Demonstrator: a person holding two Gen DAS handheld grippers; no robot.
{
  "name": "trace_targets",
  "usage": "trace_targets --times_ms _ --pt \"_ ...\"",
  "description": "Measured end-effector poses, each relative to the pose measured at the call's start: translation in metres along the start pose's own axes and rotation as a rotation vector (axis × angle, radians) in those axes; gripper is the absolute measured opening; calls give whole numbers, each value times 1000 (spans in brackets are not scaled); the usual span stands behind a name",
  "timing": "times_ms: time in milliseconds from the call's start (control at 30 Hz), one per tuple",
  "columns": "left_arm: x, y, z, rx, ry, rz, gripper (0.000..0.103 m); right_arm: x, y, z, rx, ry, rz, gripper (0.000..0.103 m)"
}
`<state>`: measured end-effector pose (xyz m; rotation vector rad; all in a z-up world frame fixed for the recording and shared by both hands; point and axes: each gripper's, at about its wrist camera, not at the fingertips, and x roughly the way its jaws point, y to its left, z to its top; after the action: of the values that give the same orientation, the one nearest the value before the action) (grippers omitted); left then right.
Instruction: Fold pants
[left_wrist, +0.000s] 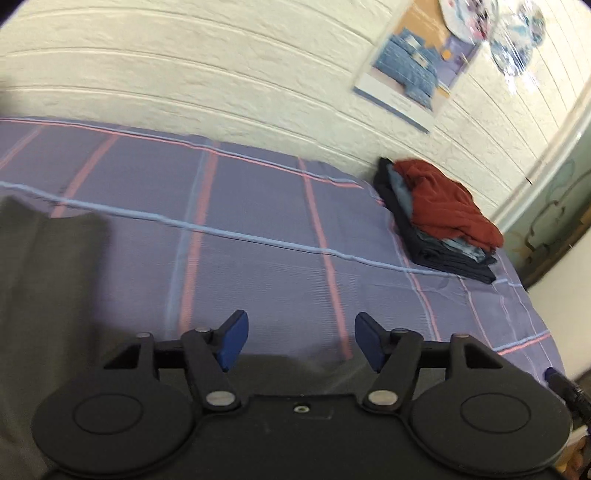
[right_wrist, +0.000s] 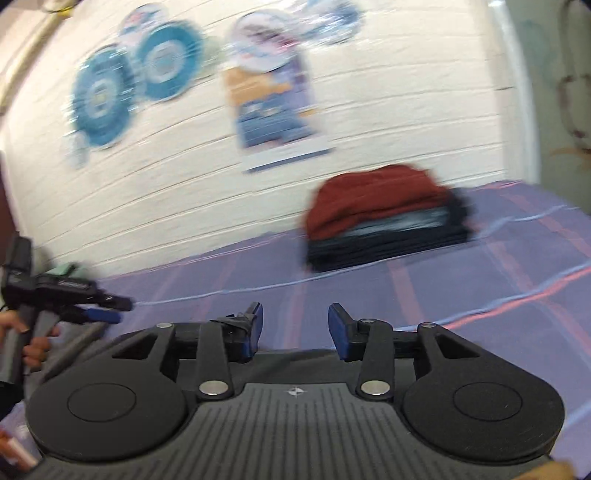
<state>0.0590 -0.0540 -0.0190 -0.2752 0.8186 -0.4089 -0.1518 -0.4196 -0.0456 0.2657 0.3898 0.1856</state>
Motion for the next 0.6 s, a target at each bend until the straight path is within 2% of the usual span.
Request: trace_targets --times_ms 67,167,267,333,433,533,600 --pt "-27 19 -7 -20 -39 70 103 27 25 -7 -1 59 101 72" --pt "-66 48 -22 -70 -91 138 103 63 68 -15 -19 135 246 74" --pt "-97 77 -39 -122 -117 216 103 97 113 -16 -23 197 395 78" --pt "-110 96 -51 -159 -126 243 103 123 144 -17 -28 236 460 80" --pt "-123 127 -62 -266 -127 273 103 162 181 -18 9 302 532 80" --pt "-145 154 -69 -353 -174 294 103 197 207 -18 40 349 530 80" --pt "-160 168 -74 -395 -205 331 103 213 218 -20 52 366 500 81"
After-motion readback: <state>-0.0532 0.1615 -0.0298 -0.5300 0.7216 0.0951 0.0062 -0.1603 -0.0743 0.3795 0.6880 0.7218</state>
